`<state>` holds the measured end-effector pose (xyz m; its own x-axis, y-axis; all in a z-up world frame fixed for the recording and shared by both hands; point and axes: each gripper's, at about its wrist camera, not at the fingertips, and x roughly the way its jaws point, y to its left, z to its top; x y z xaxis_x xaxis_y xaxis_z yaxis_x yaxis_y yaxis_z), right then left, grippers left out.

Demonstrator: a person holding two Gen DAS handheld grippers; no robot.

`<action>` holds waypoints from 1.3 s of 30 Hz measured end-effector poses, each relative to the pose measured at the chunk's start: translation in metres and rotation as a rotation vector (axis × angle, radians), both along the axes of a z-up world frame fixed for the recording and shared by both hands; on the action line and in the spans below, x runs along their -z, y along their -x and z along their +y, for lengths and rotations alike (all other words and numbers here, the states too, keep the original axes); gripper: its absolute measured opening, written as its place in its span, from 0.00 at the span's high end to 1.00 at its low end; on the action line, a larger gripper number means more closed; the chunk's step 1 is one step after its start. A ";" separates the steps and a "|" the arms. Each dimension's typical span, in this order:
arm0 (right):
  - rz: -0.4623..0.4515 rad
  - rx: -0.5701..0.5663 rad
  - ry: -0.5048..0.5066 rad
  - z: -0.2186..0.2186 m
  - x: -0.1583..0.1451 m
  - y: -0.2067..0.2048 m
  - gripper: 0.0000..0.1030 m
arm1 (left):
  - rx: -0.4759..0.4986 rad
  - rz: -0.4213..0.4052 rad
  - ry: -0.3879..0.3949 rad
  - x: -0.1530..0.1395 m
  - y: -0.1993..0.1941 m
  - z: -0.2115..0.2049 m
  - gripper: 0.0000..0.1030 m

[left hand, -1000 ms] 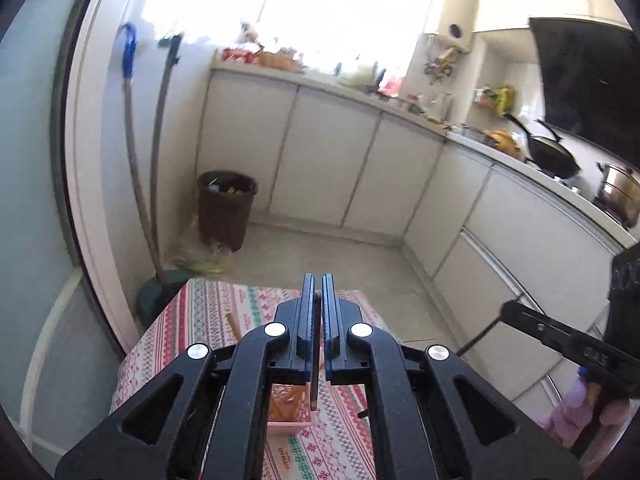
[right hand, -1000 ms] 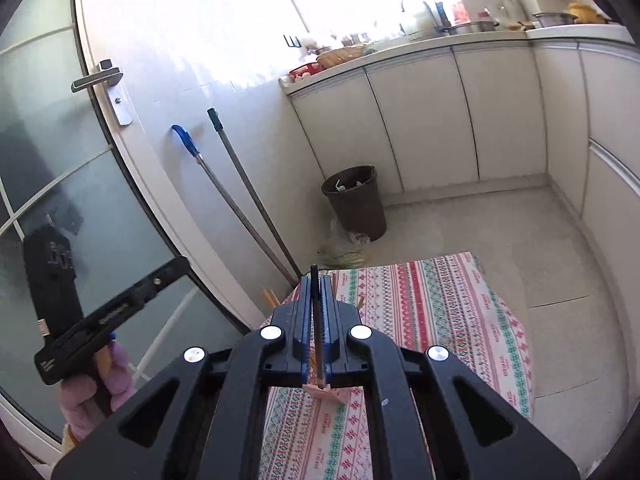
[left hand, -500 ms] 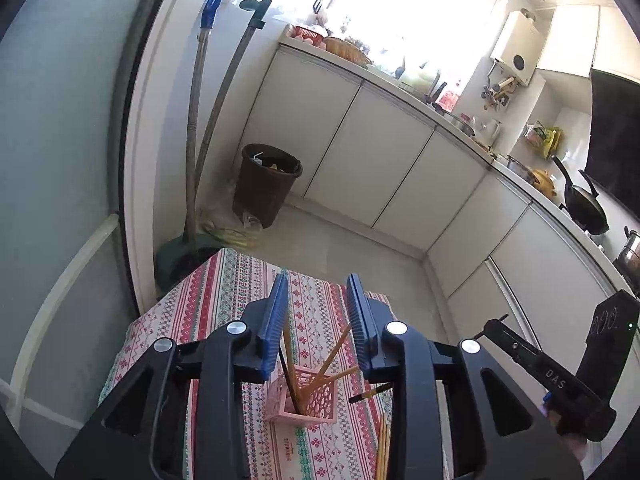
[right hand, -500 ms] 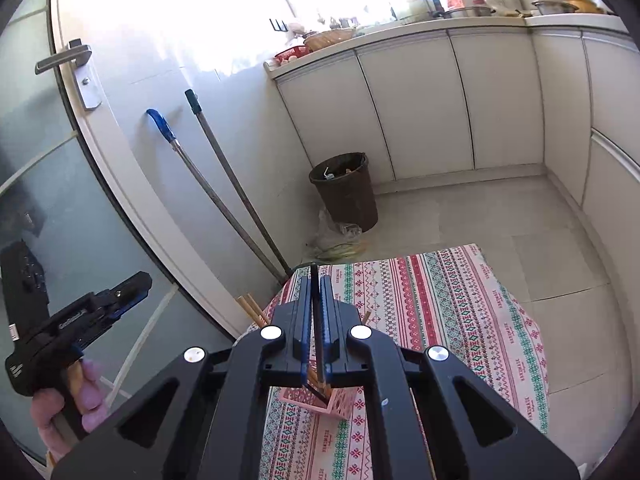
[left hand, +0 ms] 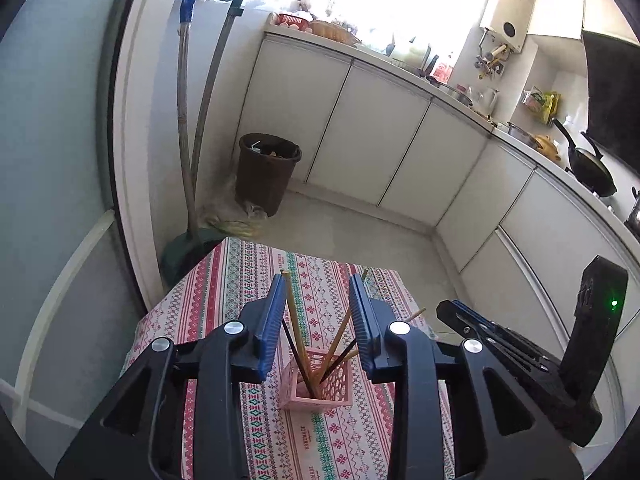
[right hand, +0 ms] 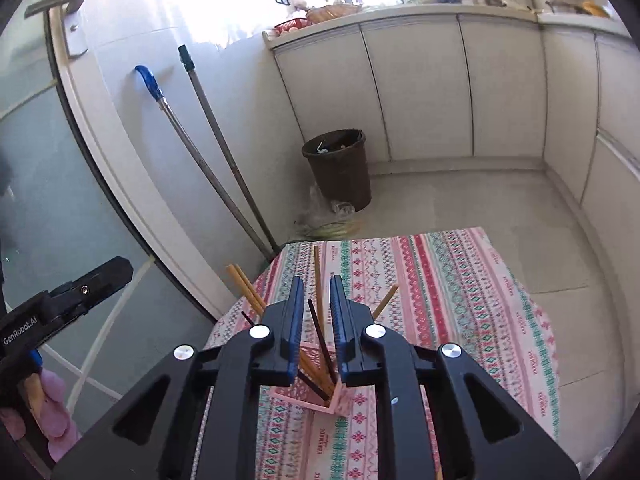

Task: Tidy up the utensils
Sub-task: 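Move both open tools back to the remaining chopsticks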

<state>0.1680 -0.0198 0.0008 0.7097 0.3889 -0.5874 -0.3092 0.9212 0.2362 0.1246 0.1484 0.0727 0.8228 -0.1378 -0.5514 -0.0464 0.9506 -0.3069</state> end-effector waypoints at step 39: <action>0.398 0.428 0.202 -0.198 0.121 0.060 0.07 | 0.267 0.502 -0.119 0.171 -0.013 -0.170 0.07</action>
<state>0.1077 -0.2178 -0.1200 0.4897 -0.0288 -0.8714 0.1740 0.9826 0.0653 0.1376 -0.0219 -0.0986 0.4019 -0.2184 -0.8893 0.0879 0.9759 -0.1999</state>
